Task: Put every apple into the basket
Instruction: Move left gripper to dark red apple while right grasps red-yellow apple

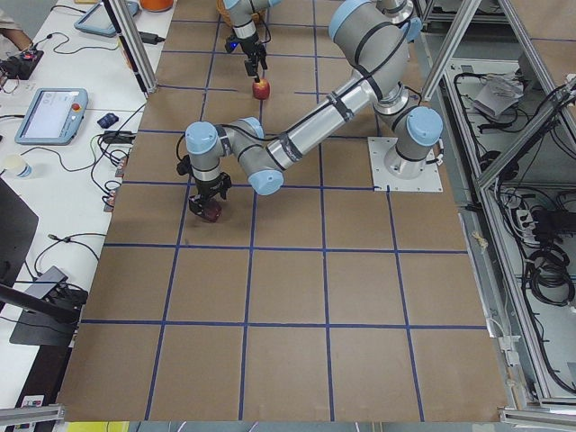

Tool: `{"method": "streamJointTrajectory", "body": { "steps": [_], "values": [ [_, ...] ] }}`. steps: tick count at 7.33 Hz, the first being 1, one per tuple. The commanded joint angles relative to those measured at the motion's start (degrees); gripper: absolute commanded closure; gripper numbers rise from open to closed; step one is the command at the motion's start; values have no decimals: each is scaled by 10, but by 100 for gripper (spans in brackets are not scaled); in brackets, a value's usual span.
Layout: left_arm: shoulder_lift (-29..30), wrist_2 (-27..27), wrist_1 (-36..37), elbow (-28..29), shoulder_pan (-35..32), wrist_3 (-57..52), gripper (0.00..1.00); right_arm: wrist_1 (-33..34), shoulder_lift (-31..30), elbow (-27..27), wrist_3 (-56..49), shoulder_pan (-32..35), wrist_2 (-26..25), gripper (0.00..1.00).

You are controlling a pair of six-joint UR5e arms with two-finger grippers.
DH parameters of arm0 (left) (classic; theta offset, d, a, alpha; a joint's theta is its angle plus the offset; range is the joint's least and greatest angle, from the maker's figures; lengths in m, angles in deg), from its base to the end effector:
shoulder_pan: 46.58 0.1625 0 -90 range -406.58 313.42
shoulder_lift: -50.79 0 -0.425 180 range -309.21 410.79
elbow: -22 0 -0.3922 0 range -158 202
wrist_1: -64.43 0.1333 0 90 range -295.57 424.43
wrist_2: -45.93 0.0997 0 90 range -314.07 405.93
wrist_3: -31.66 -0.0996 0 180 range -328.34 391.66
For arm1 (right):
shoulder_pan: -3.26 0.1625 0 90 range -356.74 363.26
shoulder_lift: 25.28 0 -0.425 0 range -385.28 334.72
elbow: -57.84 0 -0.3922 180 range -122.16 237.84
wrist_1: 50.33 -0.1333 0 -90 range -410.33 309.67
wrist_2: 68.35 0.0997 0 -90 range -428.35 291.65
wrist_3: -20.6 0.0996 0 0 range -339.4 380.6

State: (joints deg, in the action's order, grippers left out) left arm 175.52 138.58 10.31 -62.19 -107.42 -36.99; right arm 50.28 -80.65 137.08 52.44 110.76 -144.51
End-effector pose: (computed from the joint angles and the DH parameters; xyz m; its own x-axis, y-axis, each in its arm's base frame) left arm 0.2270 -0.6709 0.2354 -0.7671 0.6284 -0.1296 0.6338 0.7735 -0.0014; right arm 0.3528 -0.5965 0.2365 -0.9551 0.2861 -0.0768 0.2486 0.9150 0.3177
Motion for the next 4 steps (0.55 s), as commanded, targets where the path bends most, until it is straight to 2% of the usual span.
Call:
{"method": "streamJointTrajectory", "body": {
  "steps": [1, 4],
  "values": [
    [18, -2, 16, 8, -1, 6, 0, 22, 16, 1, 2, 2, 5, 0],
    [32, -37, 16, 2, -1, 28, 0, 35, 37, 5, -4, 10, 4, 0]
  ]
}}
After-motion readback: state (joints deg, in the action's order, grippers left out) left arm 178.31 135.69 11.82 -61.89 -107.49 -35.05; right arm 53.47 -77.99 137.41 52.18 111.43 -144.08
